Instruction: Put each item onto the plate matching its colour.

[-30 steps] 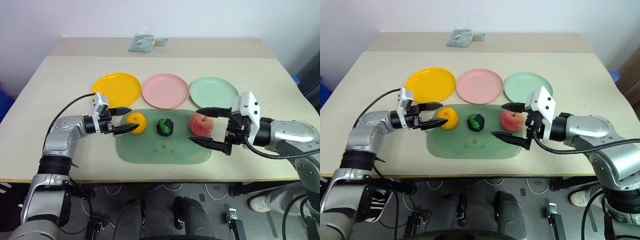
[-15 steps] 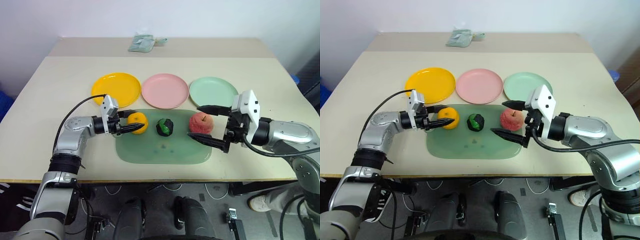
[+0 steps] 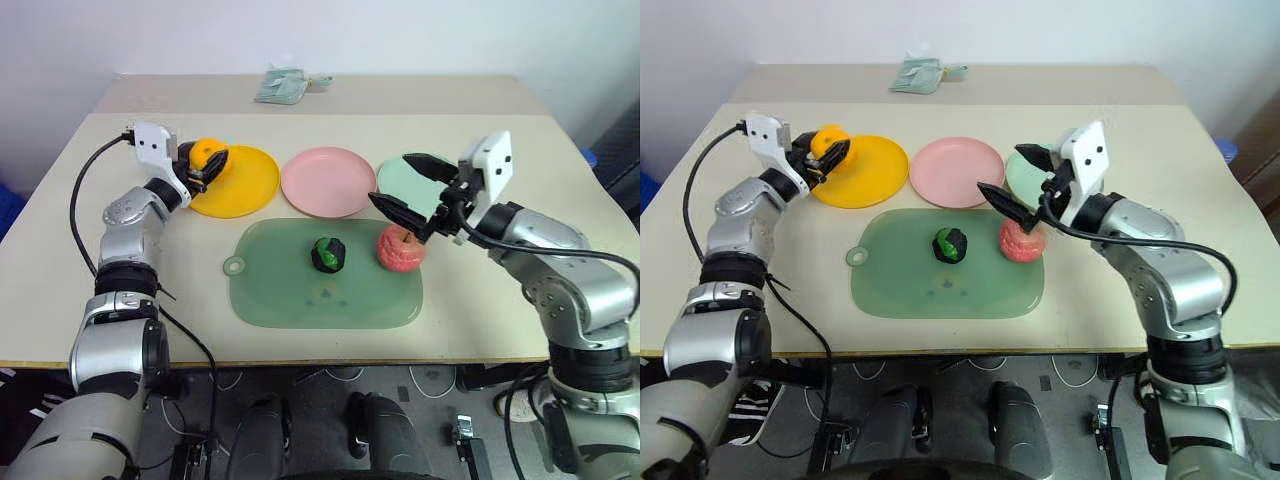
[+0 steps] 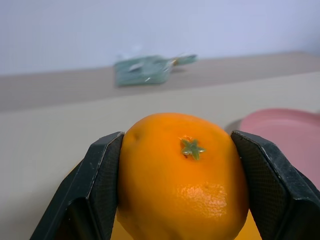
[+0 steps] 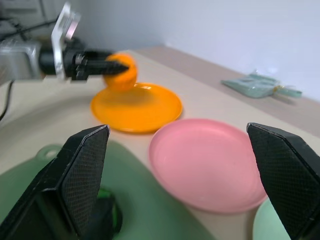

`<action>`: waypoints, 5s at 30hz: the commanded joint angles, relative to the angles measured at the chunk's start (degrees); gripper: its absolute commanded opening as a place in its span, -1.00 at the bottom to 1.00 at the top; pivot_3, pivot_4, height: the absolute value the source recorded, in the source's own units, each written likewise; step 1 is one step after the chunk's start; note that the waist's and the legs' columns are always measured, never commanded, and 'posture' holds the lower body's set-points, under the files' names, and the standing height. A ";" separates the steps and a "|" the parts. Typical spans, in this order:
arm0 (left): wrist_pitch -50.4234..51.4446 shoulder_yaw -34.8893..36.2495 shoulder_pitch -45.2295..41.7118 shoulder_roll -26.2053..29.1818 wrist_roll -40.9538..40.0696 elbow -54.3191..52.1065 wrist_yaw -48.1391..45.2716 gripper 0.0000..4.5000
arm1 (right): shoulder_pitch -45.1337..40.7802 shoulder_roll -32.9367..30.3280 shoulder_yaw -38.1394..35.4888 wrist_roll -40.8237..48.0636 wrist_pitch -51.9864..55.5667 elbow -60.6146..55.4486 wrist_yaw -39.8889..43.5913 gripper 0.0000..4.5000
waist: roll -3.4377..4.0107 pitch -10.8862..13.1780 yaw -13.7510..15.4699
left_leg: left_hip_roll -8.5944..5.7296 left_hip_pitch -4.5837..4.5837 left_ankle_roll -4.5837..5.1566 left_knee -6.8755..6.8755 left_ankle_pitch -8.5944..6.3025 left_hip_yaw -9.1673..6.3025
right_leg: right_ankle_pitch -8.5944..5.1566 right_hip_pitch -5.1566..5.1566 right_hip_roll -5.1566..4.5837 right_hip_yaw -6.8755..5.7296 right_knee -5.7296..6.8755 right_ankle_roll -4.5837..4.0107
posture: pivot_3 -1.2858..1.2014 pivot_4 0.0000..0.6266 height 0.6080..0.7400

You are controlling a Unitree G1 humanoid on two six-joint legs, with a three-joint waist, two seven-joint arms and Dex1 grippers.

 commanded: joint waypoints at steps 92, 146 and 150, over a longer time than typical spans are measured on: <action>18.05 -0.09 25.89 11.60 -18.35 -46.71 -35.42 1.00 | -18.84 10.42 -1.16 -22.49 -12.94 44.41 -9.65 0.24 | 0.05 0.01 -1.66 | 0.05 -0.03 -0.02 -0.12 0.00 0.07 | -0.02 -0.09 -0.04 0.01 -0.05 -0.07 | 0.03 -0.52 1.00; 18.44 0.28 25.83 6.00 -12.35 -45.91 -15.75 1.00 | -28.55 21.37 10.68 -25.61 -28.47 63.09 3.19 0.48 | 0.10 0.05 -1.57 | 0.06 -0.06 -0.03 -0.10 0.01 0.13 | 0.01 -0.18 -0.01 0.06 0.02 -0.03 | 0.03 -0.52 1.00; 18.20 1.26 27.44 6.98 -12.91 -46.62 -16.80 1.00 | -33.01 22.95 7.43 -23.97 -32.74 73.88 4.75 0.96 | 0.13 0.07 -1.63 | 0.08 -0.08 -0.04 -0.13 0.02 0.15 | 0.01 -0.21 -0.01 0.06 0.04 -0.03 | 0.03 -0.52 1.00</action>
